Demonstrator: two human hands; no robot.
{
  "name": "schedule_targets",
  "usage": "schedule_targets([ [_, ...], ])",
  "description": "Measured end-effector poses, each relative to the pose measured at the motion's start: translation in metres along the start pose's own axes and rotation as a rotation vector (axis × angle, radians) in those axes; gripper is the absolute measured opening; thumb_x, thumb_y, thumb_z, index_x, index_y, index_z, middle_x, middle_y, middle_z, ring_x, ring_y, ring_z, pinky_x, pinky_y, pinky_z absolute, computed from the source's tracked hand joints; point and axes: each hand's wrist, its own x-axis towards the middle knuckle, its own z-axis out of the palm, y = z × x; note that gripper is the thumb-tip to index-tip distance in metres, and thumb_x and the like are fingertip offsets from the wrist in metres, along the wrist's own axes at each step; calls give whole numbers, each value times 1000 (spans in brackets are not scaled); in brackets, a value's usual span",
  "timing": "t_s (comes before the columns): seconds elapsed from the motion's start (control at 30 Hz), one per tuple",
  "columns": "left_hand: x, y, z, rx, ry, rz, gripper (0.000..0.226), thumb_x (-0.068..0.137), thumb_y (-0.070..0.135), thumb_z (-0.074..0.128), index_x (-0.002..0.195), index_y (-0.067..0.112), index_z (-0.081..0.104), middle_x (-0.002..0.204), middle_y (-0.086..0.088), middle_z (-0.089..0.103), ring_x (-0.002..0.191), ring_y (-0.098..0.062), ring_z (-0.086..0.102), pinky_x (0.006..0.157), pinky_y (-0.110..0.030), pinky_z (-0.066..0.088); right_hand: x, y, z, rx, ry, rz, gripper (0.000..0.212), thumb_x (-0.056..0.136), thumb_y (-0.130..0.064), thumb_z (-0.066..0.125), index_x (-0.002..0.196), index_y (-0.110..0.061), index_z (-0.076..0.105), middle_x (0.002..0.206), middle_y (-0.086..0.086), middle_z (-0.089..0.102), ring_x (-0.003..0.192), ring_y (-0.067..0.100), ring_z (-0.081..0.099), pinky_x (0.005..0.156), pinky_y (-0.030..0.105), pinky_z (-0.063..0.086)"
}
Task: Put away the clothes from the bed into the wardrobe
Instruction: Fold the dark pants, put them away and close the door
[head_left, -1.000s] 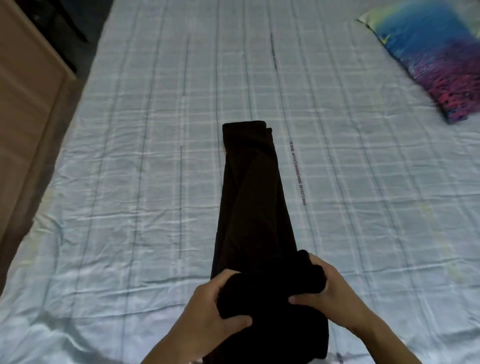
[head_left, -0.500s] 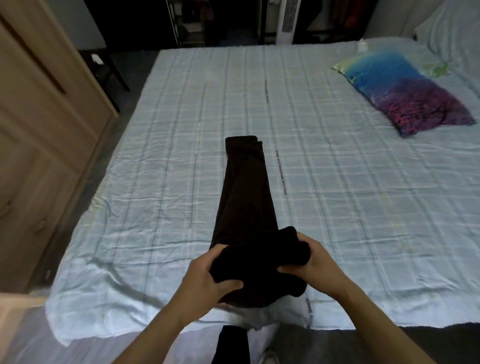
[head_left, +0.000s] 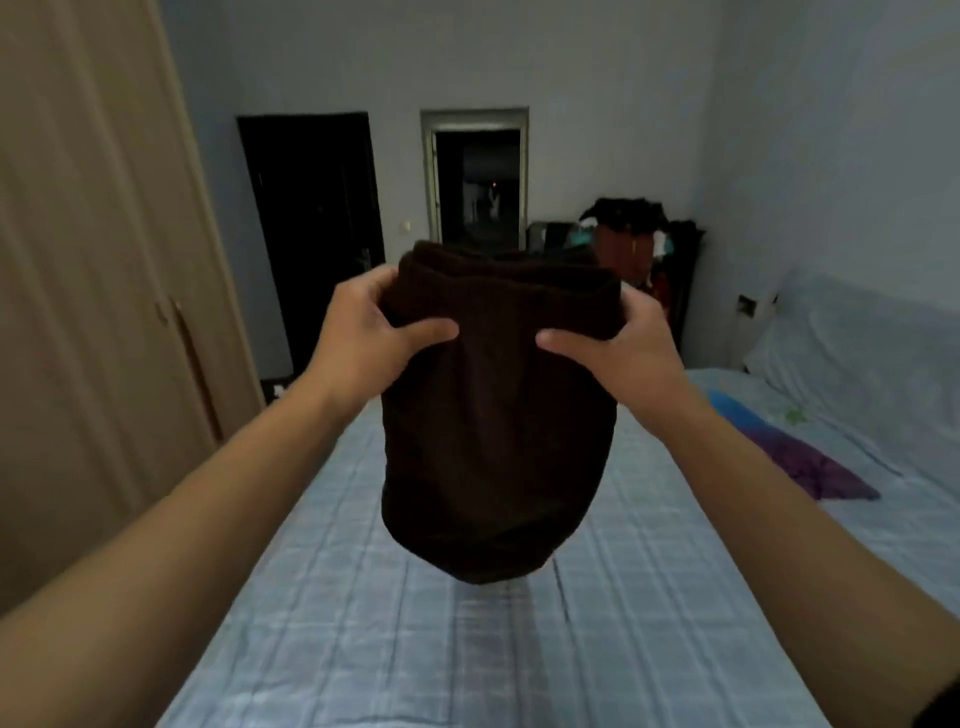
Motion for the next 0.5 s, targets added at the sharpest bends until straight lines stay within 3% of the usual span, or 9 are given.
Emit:
schedule_targets([
  [0.13,42,82,-24,6,92,266,37,77,7,83,109,18,67,108,6,73,100,-6,71,83,-25,58,38,-87,-11,91,99,-182,35,69,-22,90,94,-28,66,91,-15,72,85,-4,70,69,15,55],
  [0.23,61,119,-36,18,132,376,39,81,11,82,115,20,65,112,10,71,104,-3,68,89,-25,57,56,-129,-18,125,137,-294,34,71,-23,89,99,-23,69,95,-12,74,89,1,72,74,21,57],
  [0.3,72,131,-40,115,175,421,36,82,17,81,113,23,64,109,13,70,102,1,67,89,-23,56,67,-140,-21,126,143,-321,38,73,-22,88,106,-17,70,100,-6,75,93,8,73,77,27,59],
  [0.4,84,129,-45,189,205,422,36,80,23,82,112,24,66,109,8,72,103,-5,68,93,-35,57,81,-139,-25,140,110,-305,32,74,-19,87,102,-19,72,99,-2,77,93,13,74,80,34,61],
  [0.5,88,115,-45,218,222,394,34,76,26,84,106,24,68,104,6,73,98,-10,70,90,-40,58,87,-125,-26,107,83,-297,26,75,-19,86,94,-25,71,91,-8,77,89,8,73,75,27,60],
])
